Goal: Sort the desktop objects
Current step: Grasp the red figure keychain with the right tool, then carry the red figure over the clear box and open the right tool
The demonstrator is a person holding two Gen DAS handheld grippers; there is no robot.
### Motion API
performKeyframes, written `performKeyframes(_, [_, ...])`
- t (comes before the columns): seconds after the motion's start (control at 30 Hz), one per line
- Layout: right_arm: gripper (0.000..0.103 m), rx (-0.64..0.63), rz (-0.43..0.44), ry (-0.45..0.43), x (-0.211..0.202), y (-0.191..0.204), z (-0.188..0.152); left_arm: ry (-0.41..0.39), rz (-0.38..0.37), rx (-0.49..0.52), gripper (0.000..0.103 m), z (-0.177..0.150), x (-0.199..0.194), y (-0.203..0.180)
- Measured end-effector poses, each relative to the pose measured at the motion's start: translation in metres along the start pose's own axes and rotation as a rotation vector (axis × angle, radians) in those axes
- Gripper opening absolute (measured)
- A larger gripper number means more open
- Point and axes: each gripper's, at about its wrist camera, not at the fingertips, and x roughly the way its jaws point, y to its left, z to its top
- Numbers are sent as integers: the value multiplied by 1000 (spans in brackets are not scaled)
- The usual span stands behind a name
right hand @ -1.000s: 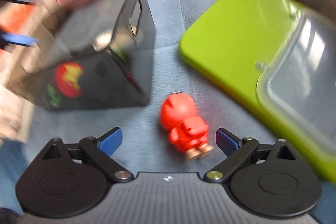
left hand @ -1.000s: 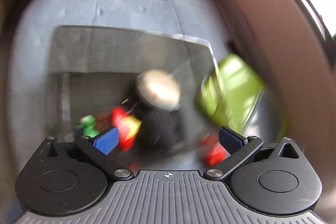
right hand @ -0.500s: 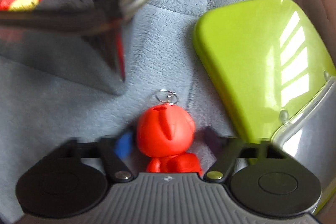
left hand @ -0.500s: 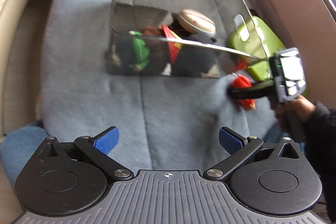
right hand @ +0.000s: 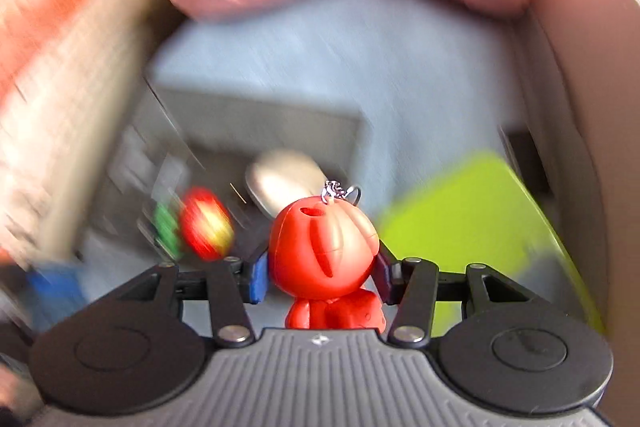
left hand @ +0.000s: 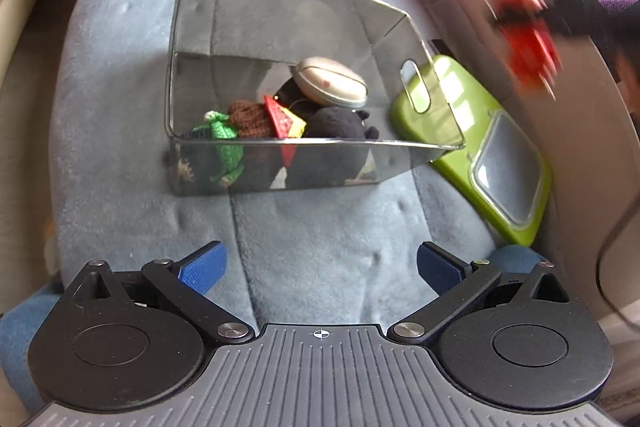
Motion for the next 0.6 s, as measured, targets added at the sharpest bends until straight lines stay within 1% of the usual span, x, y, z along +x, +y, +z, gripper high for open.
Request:
performKeyframes(0.07, [53, 11, 64, 4, 22, 22, 34, 2, -1, -12, 103, 0, -1, 6])
performKeyframes(0.13, [53, 29, 99, 51, 66, 47, 58, 4, 0, -31, 103, -2, -3, 15])
performKeyframes(0.27, [53, 54, 53, 140, 159, 96, 85, 9, 31, -107, 103, -9, -8, 46])
performKeyframes(0.37, [53, 121, 24, 196, 213, 109, 87, 9, 55, -192, 103, -14, -11, 72])
performKeyframes(0.4, [53, 151, 32, 214, 228, 109, 87, 9, 60, -219, 103, -15, -11, 80])
performKeyframes(0.47, [53, 216, 60, 247, 250, 103, 74, 9, 59, -251, 103, -15, -11, 89])
performKeyframes(0.53, [53, 271, 85, 271, 268, 101, 71, 8, 57, -264, 103, -12, -10, 93])
performKeyframes(0.6, [54, 300, 105, 298, 281, 102, 70, 9, 55, -263, 103, -8, -9, 94])
